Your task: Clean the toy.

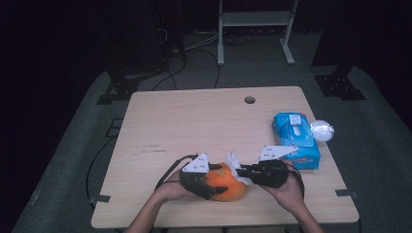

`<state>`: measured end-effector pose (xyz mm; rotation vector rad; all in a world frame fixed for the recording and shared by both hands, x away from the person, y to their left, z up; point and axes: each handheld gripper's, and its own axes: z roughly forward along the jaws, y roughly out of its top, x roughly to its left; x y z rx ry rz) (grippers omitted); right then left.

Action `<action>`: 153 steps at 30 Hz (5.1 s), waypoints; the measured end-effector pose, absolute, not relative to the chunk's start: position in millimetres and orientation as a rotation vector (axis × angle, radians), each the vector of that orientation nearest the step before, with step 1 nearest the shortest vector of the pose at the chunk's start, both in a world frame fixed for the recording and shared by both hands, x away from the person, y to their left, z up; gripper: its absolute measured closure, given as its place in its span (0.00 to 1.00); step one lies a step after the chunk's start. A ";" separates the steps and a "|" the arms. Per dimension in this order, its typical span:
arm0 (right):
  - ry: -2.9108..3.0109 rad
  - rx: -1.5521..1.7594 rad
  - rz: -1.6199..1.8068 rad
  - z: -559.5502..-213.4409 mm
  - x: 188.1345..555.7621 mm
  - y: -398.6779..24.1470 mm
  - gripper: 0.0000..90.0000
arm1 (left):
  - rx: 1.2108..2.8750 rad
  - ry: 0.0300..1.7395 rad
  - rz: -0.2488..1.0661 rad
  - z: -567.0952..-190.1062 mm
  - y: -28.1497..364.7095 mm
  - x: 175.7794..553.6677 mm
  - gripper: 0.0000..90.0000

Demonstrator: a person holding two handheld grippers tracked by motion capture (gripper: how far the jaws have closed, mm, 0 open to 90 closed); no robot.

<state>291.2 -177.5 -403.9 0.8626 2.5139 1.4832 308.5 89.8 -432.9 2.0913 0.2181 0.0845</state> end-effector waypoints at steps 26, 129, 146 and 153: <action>2.516 0.797 1.504 -393.6 282.0 -166.5 0.89 | 2.111 0.168 0.137 -426.7 79.1 298.1 0.28; 2.426 0.869 1.553 -392.1 288.8 -179.0 0.89 | 2.004 0.304 0.101 -419.3 89.7 309.9 0.32; 2.380 0.868 1.709 -376.9 285.0 -199.2 0.89 | 1.988 0.321 0.085 -418.9 91.7 313.0 0.43; 2.406 0.967 1.616 -400.3 297.3 -204.2 0.89 | 1.981 0.374 0.071 -420.6 97.3 316.3 0.44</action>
